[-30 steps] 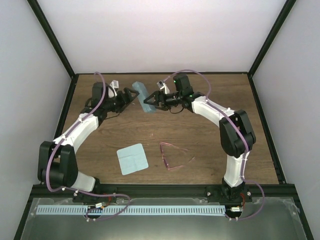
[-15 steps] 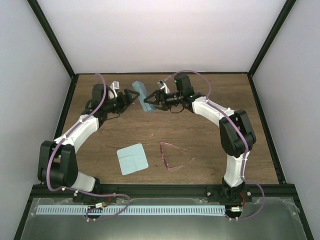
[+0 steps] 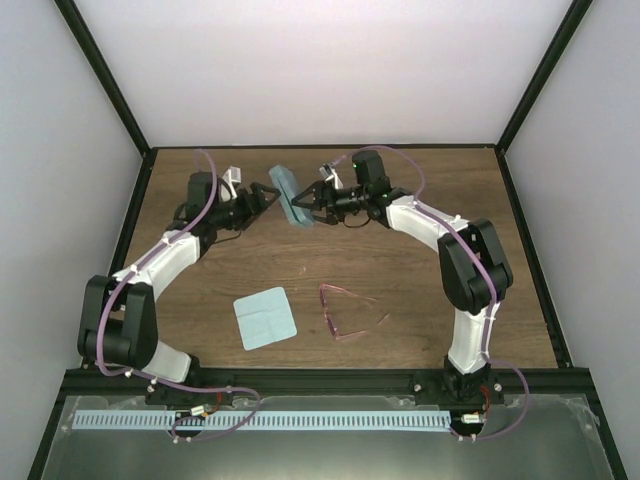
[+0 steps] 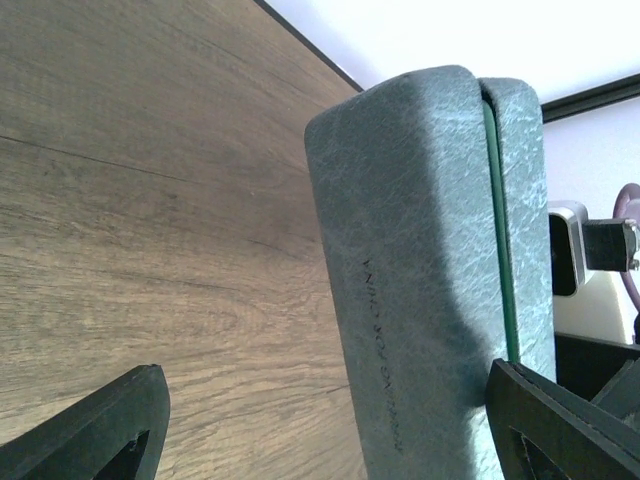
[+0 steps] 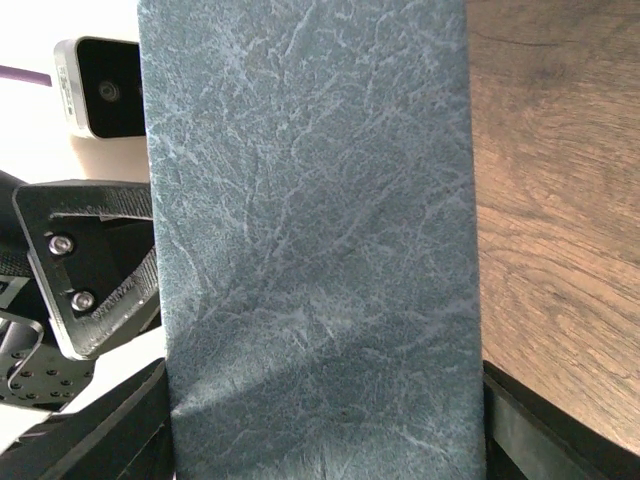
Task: Organize the sunglasses
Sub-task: Open the sunglasses case.
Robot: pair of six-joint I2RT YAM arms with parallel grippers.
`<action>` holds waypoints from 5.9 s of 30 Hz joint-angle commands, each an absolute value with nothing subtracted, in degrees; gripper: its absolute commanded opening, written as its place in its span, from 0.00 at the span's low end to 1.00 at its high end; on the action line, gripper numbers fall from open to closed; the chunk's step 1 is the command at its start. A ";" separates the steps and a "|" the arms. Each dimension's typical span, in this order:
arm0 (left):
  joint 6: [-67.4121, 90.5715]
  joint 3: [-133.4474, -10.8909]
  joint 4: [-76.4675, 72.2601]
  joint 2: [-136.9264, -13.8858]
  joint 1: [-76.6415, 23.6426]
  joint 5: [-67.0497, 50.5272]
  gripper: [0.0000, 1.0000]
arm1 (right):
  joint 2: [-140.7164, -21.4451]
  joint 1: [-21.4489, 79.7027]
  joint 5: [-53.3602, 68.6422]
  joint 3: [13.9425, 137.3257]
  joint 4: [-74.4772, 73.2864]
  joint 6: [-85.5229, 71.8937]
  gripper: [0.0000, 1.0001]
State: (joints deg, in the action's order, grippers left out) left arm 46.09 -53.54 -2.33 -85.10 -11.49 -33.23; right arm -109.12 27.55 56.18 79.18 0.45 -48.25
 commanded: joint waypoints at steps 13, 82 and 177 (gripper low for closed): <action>43.16 -53.34 2.60 -88.88 -11.52 -32.60 0.88 | -106.18 26.92 57.98 86.68 -3.17 -40.61 0.47; 48.09 -54.25 -9.55 -85.81 -13.16 -38.62 0.88 | -108.41 27.78 58.46 85.33 -6.16 -37.83 0.52; 32.31 -62.45 18.53 -90.29 -17.00 -23.84 0.93 | -109.07 27.88 59.58 84.63 -1.14 -37.08 0.48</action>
State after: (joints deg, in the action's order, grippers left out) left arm 35.05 -60.64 13.08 -93.01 -16.34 -25.43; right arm -107.72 26.59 55.51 82.11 -5.85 -39.31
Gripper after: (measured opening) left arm 0.917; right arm 0.728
